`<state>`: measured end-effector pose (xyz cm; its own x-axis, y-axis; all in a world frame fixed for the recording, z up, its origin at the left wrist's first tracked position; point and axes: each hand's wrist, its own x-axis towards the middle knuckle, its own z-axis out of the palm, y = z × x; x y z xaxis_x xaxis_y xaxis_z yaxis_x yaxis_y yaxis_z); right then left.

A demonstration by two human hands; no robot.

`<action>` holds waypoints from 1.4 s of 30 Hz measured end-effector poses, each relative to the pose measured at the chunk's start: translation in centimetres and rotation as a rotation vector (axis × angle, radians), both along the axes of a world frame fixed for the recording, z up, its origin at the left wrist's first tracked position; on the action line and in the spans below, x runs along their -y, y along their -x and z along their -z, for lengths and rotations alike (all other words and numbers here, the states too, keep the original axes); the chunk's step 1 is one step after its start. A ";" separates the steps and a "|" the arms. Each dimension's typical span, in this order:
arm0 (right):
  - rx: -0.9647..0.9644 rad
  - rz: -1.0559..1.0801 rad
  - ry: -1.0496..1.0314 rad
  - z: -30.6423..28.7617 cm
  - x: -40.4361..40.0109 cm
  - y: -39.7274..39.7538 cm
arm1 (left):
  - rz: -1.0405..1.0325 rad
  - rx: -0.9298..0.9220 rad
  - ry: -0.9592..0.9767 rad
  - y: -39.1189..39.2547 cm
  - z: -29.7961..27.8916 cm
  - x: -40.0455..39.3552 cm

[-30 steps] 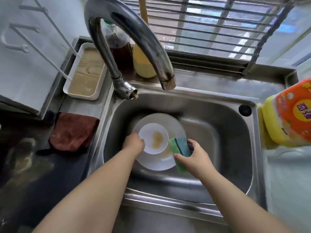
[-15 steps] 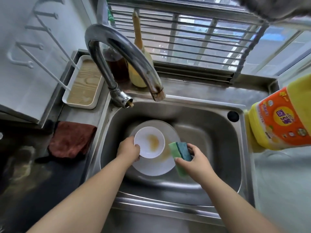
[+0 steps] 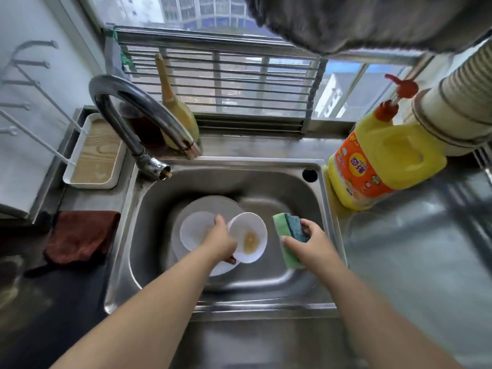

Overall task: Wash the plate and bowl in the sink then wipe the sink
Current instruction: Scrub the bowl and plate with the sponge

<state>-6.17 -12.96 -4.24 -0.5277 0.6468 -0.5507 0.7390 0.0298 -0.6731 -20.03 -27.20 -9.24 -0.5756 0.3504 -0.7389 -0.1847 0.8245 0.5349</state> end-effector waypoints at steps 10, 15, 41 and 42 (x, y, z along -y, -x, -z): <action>-0.026 0.070 -0.055 -1.1 -0.6 -3.7 | 0.802 -0.645 0.195 -5.0 -0.7 -1.6; -0.042 0.056 -0.069 -1.4 -0.5 -4.0 | 0.912 -0.802 0.245 -4.9 -1.4 -1.3; -0.021 -1.105 -0.813 -0.1 3.0 2.1 | -0.095 0.076 -0.478 -1.1 -4.3 1.3; 0.045 -1.181 -0.941 -0.3 2.1 2.5 | -0.069 0.063 -0.473 -0.9 -4.5 1.3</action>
<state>-8.66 -15.05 -3.97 -0.9758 -0.0091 -0.2186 0.0018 0.9988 -0.0494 -19.12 -28.49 -4.72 -0.5683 0.6190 -0.5421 -0.2746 0.4784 0.8341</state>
